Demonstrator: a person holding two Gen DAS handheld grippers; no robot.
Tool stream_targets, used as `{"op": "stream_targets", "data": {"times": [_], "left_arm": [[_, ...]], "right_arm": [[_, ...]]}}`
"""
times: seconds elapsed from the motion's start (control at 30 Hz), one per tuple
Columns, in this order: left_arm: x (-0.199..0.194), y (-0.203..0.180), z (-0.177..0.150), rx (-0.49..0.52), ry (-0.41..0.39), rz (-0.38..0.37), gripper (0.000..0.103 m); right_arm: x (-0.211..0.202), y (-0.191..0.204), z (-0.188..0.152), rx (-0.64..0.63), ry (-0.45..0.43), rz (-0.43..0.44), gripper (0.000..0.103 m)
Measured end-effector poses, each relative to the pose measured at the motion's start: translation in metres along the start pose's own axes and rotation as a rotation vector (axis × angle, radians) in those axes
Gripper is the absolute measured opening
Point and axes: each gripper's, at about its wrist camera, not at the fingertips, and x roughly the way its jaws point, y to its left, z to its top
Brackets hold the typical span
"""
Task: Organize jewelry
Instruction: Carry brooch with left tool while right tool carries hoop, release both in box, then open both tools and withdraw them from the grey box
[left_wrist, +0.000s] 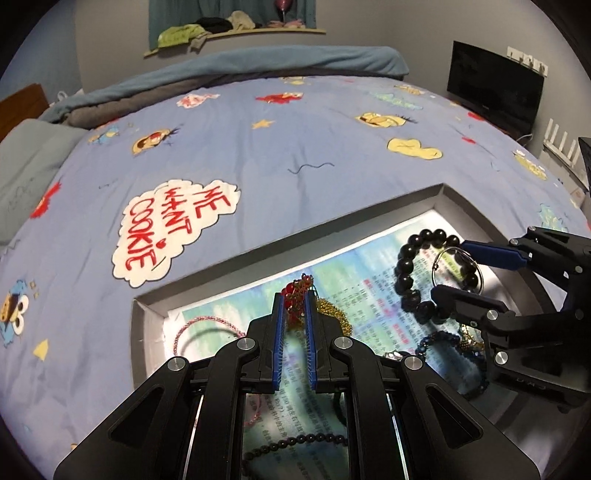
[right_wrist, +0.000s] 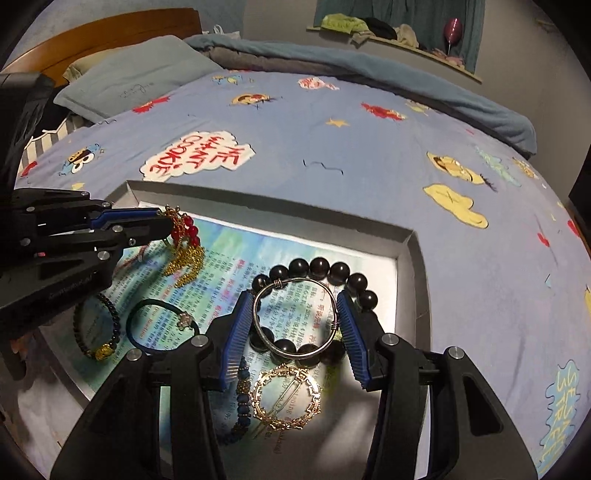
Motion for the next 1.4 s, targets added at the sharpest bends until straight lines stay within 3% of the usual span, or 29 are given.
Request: {"op": "stream_targets", "data": {"times": [0.2, 0.43, 0.63, 0.7, 0.77, 1.03, 1.33, 1.4], "left_arm": [[0.007, -0.002, -0.001, 0.020, 0.045, 0.011, 0.011], [0.005, -0.004, -0.002, 0.021, 0.030, 0.015, 0.015], [-0.003, 0.001, -0.006, 0.004, 0.002, 0.023, 0.022], [-0.008, 0.004, -0.009, -0.012, -0.005, 0.021, 0.029], [-0.014, 0.008, -0.012, -0.028, -0.021, 0.021, 0.043], [-0.047, 0.017, -0.027, -0.065, -0.101, 0.043, 0.070], [-0.092, 0.017, -0.041, -0.078, -0.178, 0.058, 0.087], [-0.102, 0.017, -0.043, -0.083, -0.197, 0.056, 0.089]], "right_arm": [[0.004, -0.002, 0.000, 0.008, 0.010, 0.007, 0.047], [0.004, -0.003, -0.001, 0.017, 0.014, 0.027, 0.048], [-0.002, -0.006, -0.003, 0.036, -0.008, 0.026, 0.061], [-0.006, -0.008, -0.003, 0.043, -0.015, 0.026, 0.063], [-0.009, -0.009, -0.003, 0.049, -0.023, 0.021, 0.068], [-0.030, -0.011, -0.007, 0.065, -0.055, 0.015, 0.080], [-0.065, -0.005, -0.016, 0.057, -0.117, 0.020, 0.097], [-0.075, -0.004, -0.019, 0.059, -0.133, 0.024, 0.097]]}}
